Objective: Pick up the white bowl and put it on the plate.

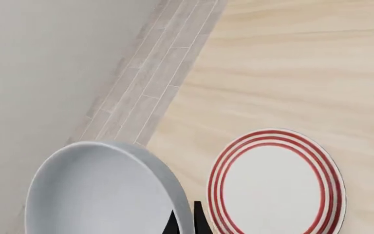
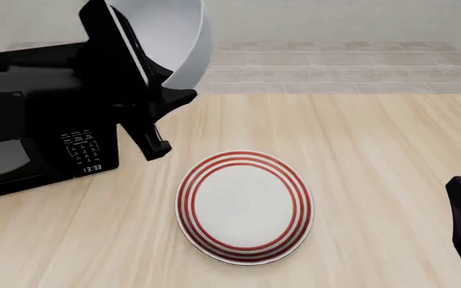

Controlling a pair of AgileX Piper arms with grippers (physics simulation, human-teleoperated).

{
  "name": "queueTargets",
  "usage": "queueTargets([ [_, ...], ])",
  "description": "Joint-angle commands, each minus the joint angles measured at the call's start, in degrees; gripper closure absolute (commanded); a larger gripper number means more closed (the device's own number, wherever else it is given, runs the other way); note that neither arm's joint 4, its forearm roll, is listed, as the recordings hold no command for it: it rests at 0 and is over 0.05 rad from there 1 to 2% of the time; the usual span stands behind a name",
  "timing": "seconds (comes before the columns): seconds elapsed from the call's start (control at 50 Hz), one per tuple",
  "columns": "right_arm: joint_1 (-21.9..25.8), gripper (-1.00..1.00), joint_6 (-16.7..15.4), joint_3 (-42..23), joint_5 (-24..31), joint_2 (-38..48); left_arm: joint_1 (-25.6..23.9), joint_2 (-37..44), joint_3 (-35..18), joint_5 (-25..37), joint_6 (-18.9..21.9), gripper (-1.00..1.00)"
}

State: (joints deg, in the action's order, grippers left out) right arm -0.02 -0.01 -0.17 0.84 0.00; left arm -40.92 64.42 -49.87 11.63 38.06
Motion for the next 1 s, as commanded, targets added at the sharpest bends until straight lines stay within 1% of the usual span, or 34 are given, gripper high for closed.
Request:
queueTargets([
  [0.02,0.02,-1.0,0.0,0.01,-0.98,0.36,-3.0,2.98,0.95,-2.85,-0.68,1.0],
  [0.1,0.03,-1.0,0.01,0.01,-0.98,0.36,-4.75,4.29,0.73,-3.32,-1.62,1.0],
  [0.34,0.03,-1.0,0.0,0.01,-0.98,0.35,-6.44,7.07,1.36,-5.72,-2.5,1.0],
  [0.66,0.02,-1.0,0.0,0.01,-0.98,0.36,-9.56,10.73,1.8,-8.55,-4.86,1.0],
  [0.68,0.02,-1.0,0.01,0.01,-0.98,0.35,-9.99,11.06,1.87,-8.83,-5.21,1.0],
  [0.7,0.02,-1.0,0.0,0.01,-0.98,0.36,-11.14,11.22,1.24,-8.16,-7.1,1.0],
  [0.76,0.02,-1.0,0.02,0.01,-0.98,0.36,-11.0,11.62,2.14,-9.27,-6.27,1.0],
  [1.0,0.01,-1.0,0.0,0.01,-0.98,0.36,-11.98,11.22,1.73,-8.47,-8.75,1.0],
])
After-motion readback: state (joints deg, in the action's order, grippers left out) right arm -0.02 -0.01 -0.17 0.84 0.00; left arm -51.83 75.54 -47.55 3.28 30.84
